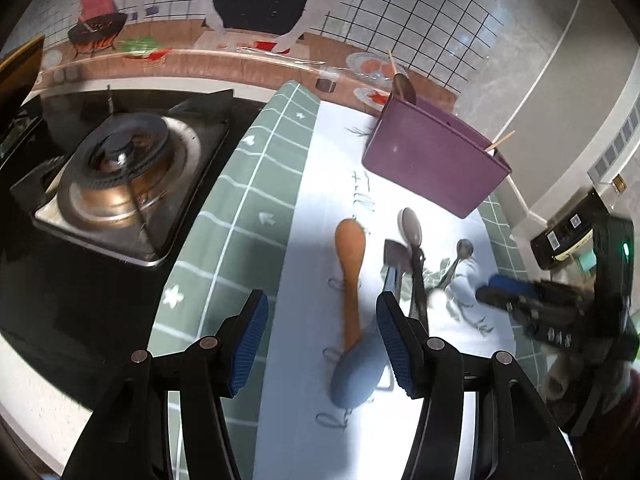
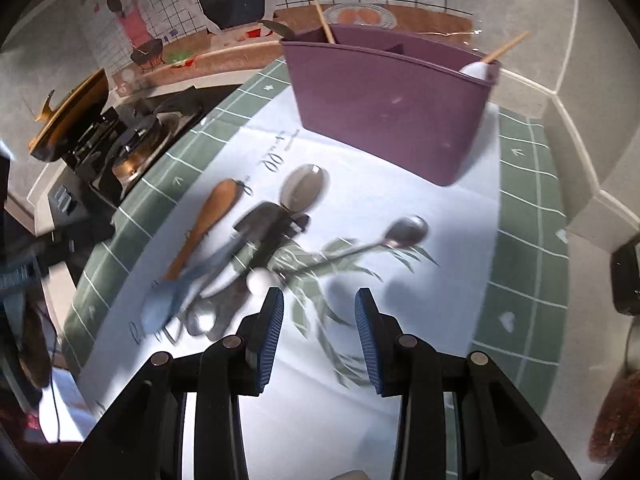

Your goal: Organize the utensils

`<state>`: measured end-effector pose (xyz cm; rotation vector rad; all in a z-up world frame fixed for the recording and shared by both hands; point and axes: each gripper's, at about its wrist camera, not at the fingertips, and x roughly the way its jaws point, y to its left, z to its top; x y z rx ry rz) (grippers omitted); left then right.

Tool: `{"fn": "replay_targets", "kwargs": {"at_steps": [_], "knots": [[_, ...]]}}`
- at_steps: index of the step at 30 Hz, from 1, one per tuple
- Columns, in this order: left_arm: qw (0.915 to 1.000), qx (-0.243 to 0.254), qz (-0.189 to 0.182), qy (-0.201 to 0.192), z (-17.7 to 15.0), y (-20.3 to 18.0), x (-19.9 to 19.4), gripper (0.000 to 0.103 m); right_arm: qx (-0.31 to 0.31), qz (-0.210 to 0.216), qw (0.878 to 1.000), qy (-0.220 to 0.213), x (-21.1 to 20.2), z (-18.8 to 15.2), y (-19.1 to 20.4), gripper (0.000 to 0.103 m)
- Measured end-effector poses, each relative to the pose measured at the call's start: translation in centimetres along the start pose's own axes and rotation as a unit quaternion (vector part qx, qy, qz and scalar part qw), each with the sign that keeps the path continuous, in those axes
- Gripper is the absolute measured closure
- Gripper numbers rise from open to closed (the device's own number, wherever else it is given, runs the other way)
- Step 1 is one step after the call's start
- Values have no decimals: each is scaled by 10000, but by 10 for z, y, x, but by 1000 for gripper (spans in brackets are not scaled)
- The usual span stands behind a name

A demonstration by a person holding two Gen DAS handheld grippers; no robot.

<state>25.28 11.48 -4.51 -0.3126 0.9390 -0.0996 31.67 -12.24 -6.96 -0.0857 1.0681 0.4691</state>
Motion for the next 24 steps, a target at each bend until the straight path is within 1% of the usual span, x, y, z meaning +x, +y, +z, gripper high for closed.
{"fn": "replay_targets", "kwargs": {"at_steps": [4,9,12,16,19,21,22,24], "knots": [[9999,-64,63,-72,-9,9,-11,46,288,28,9996,-25,17,20,8,68],[9994,-271,175,-146,-15,31,-27,45,715,-44,9974,-124,41,46,15,68],[9990,-342,243,-159,-19,41,-33,45,837,-275,9960,-145,59,57,22,68],[9986,-390,320,-131,-22,51,-35,44,900,-611,9941,25,81,66,27,68],[9984,-394,395,-76,-22,53,-32,41,838,-745,9937,-2,86,71,29,68],[9984,-278,498,49,-20,50,-25,39,688,-751,9948,18,86,70,30,83],[9982,-225,541,92,-19,48,-21,37,619,-723,9955,13,85,70,31,92],[9983,-30,538,242,-16,41,-10,36,551,-667,9963,-17,76,65,30,96]]}}
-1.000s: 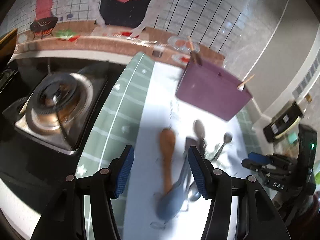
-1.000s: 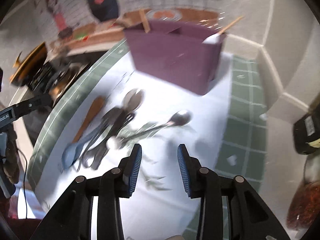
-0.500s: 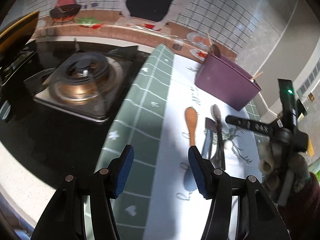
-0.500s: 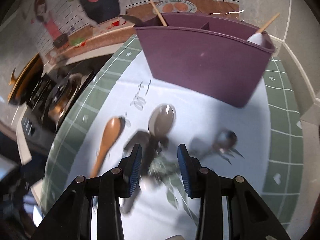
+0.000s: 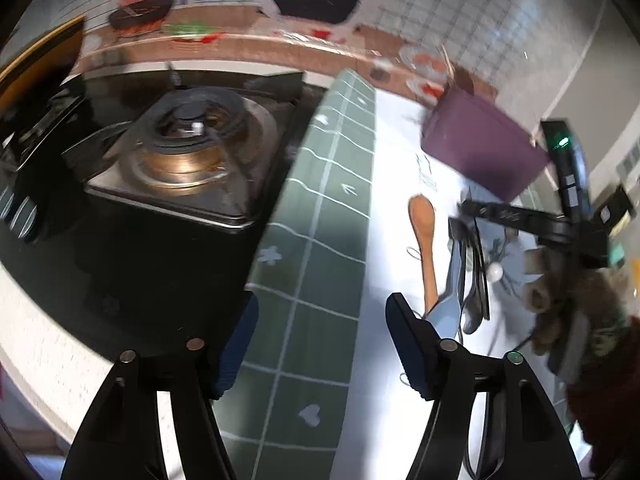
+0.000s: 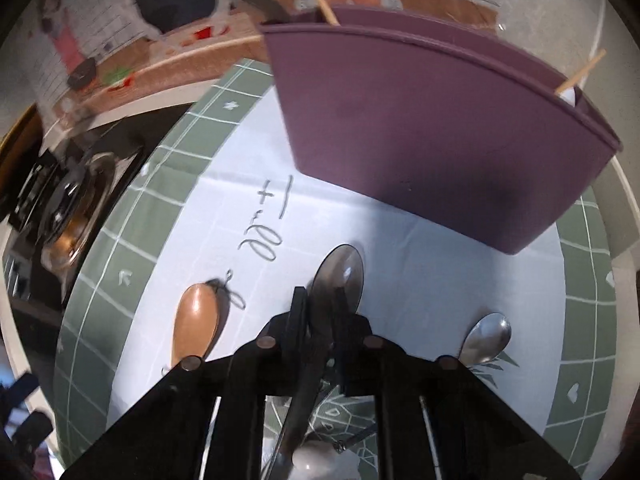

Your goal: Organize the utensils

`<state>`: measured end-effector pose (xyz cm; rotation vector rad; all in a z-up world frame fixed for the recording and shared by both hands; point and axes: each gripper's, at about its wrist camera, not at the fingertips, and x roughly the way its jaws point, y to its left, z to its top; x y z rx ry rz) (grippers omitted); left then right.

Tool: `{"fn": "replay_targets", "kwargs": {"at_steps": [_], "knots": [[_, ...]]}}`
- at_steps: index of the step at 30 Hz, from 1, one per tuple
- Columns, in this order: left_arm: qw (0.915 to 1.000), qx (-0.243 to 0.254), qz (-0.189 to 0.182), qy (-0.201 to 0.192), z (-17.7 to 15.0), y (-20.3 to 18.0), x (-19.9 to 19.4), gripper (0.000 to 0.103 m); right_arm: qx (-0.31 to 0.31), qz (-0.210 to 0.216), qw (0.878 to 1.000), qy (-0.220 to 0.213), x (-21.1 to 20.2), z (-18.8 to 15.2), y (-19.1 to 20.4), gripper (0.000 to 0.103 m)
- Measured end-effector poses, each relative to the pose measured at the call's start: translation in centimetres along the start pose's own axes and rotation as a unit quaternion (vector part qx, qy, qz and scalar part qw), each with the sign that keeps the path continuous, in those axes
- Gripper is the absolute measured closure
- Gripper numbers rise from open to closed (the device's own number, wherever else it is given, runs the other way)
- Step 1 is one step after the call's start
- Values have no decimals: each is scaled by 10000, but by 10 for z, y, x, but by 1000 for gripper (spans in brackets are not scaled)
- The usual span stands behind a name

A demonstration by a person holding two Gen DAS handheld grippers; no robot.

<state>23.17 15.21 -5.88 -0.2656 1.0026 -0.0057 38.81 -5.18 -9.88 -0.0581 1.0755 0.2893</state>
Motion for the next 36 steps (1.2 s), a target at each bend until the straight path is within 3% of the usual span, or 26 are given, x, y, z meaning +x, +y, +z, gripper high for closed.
{"fn": "replay_targets", "kwargs": {"at_steps": [7,11,18,22,24,28,32,36], "knots": [[9977,349,-513,290,24,-39,32,36,134,523,9978,-392,-61,-23,-30,99],[9964,517,-545,384,48,-61,57,36,341,565,9970,-413,-82,-41,-54,99],[9909,1104,-241,729,71,-93,105,44,516,410,9967,-472,-103,-77,-82,96],[9880,1343,-21,769,73,-106,116,47,529,258,9972,-469,-104,-88,-89,85],[9872,1413,138,730,74,-110,118,57,523,226,9972,-475,-104,-91,-92,85],[9879,1359,291,689,76,-110,119,72,469,169,9975,-491,-104,-92,-92,85],[9922,1080,36,626,75,-100,110,72,370,227,9980,-469,-99,-89,-85,82],[9965,754,-194,320,65,-82,79,72,298,416,9979,-405,-87,-76,-73,77]]}}
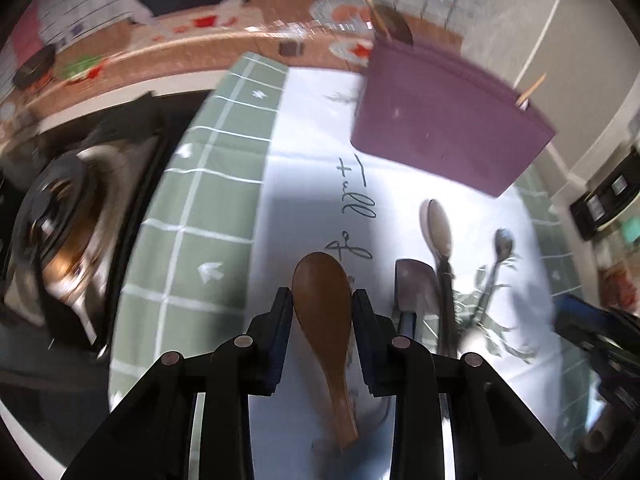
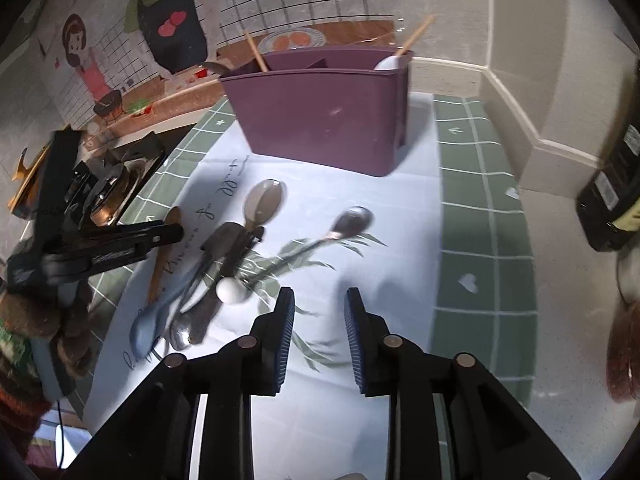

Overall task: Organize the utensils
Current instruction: 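Grasp the wooden spoon by its handle with the left tool, then regrasp the grey translucent spoon by its handle with the right tool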

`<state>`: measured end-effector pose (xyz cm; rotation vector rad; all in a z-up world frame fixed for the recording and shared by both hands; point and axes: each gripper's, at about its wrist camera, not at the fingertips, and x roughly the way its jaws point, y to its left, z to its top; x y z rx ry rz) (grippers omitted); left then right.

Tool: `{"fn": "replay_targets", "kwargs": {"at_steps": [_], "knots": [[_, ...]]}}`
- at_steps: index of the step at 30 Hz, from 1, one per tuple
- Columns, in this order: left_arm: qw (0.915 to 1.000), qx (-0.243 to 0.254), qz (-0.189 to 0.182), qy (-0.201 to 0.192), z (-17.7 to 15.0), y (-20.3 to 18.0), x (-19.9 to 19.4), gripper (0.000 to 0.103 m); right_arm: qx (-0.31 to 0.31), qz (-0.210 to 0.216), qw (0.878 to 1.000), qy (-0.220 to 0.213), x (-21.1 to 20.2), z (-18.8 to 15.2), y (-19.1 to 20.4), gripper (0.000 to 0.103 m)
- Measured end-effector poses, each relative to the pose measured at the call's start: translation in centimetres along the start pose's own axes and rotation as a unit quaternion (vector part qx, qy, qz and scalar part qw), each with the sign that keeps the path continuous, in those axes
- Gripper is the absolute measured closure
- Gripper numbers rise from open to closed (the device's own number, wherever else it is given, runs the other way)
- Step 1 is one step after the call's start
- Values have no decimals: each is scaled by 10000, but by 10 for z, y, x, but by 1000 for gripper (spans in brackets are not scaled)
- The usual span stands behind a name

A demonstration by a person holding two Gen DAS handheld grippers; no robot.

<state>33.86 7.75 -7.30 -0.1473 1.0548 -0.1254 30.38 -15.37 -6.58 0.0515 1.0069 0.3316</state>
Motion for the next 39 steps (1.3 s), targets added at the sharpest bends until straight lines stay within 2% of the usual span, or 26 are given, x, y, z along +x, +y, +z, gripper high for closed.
{"fn": "replay_targets", "kwargs": {"at_steps": [5,13,17,22,33,35,39], "knots": [[9985,-336,-123,-423,-21,22,-43,72,242,445,9987,55,28,24,18,75],[9955,-477,-21,-824,-38,36,-82,72,316,276,9983,407,83,46,43,74],[9951,-551,-93,-810,-42,43,-88,72,356,68,9988,340,92,51,50,72],[9952,-579,-44,-782,-45,48,-88,72,95,-269,9992,284,101,58,63,67],[9955,-685,-93,-643,-43,57,-80,72,-475,-880,9950,61,112,65,79,66],[9957,-659,-101,-651,-42,55,-80,72,-605,-787,9950,74,111,64,80,72],[9959,-564,-167,-688,-38,48,-82,72,-578,-423,9972,194,100,57,73,73]]}}
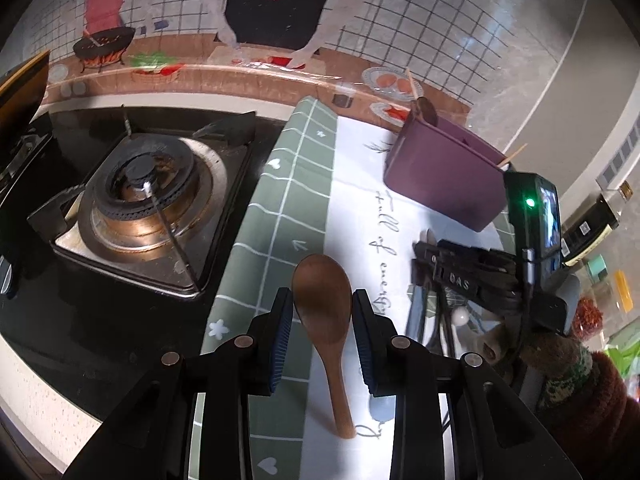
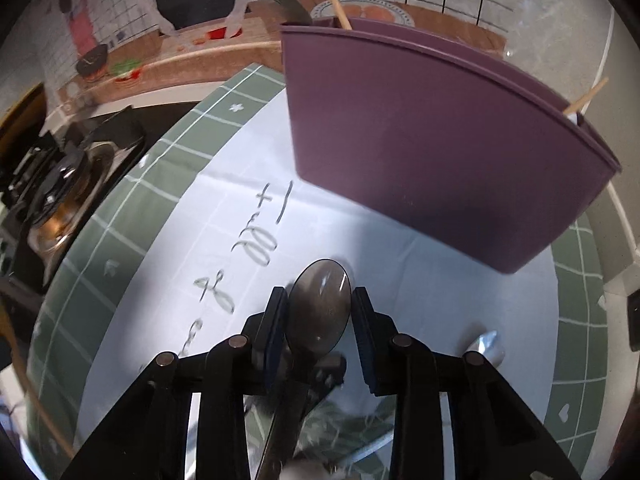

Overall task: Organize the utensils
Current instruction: 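Regrasp the grey translucent spoon by its handle with the right tool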

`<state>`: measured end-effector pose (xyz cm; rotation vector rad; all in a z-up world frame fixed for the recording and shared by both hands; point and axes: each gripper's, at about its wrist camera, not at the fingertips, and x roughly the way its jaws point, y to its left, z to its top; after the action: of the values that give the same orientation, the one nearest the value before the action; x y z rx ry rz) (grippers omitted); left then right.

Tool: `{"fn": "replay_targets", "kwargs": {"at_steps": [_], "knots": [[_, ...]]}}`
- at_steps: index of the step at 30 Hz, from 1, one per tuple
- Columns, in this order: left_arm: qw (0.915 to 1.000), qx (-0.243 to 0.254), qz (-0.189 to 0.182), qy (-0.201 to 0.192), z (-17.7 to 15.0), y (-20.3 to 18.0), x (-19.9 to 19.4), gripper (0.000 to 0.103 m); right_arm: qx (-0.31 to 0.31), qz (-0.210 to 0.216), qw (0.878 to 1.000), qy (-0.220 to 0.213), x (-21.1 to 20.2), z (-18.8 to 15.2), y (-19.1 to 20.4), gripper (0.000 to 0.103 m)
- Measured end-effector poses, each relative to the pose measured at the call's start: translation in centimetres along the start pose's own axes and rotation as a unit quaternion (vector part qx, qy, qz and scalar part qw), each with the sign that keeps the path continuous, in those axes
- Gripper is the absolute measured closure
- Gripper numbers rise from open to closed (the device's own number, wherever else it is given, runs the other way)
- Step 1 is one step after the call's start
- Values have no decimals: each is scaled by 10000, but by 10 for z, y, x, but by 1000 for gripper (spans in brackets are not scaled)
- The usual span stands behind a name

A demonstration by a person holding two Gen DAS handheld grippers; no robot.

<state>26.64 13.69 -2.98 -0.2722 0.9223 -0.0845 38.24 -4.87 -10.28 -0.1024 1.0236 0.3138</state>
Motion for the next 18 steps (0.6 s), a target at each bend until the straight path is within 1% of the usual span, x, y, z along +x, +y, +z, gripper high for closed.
{"fn": "replay_targets", "kwargs": {"at_steps": [3,5,6,7,12,16,18], "knots": [[9999,90,-78,-43,2,-9,-4,72,26,249,9995,-176,-24,-12,-5,74],[9997,165,-146,-54,3,-16,-6,72,-10,342,9990,-291,-42,-21,-7,75],[9996,198,-170,-51,3,-20,-7,72,-33,423,9986,-327,-51,-26,-9,100],[9995,241,-201,-52,3,-23,-8,72,-41,469,9983,-333,-58,-30,-11,97],[9982,505,-325,-37,1,-47,-10,72,-57,420,9980,-474,-90,-54,-20,98],[9972,651,-381,9,-5,-60,-11,72,51,432,9977,-526,-101,-66,-32,98],[9970,674,-384,29,-7,-63,-13,72,182,434,9974,-545,-106,-72,-46,98]]}}
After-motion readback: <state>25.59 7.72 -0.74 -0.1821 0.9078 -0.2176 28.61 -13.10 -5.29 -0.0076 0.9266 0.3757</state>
